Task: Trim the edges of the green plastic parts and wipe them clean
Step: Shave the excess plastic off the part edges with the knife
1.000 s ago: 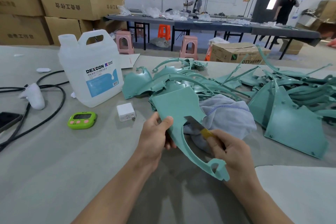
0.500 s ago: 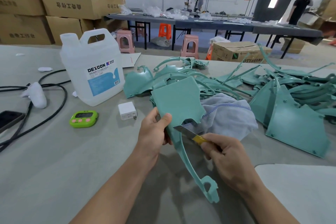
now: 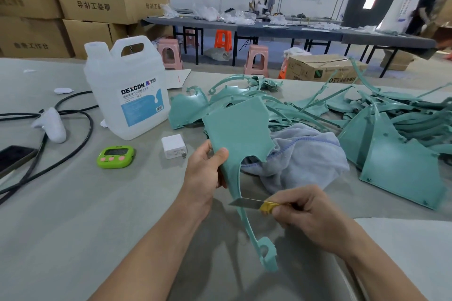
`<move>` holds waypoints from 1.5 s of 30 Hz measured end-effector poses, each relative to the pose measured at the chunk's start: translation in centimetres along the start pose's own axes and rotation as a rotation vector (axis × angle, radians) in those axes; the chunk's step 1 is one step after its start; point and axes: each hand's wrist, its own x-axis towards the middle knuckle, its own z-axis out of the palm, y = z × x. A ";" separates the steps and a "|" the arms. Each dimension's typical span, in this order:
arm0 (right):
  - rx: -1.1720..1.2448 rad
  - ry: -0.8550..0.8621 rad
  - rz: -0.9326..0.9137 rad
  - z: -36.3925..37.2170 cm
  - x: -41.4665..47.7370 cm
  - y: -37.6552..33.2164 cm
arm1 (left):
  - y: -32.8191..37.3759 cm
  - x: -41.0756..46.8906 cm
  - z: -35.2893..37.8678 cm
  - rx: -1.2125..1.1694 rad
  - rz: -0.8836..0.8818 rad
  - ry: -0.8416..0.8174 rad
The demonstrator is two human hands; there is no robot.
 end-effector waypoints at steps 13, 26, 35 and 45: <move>0.085 -0.276 0.122 -1.8 -1.3 -2.0 | 0.4 1.3 -1.2 0.035 0.109 0.130; 0.224 -0.115 0.107 -0.6 -0.8 -1.8 | 0.8 2.5 -2.6 0.014 0.142 0.276; 0.306 -0.020 0.160 -1.0 -0.8 -1.7 | 0.9 2.6 -3.3 -0.007 0.152 0.293; 0.340 -0.128 0.152 -1.4 -1.3 -2.0 | 0.6 2.9 -3.6 0.044 0.184 0.296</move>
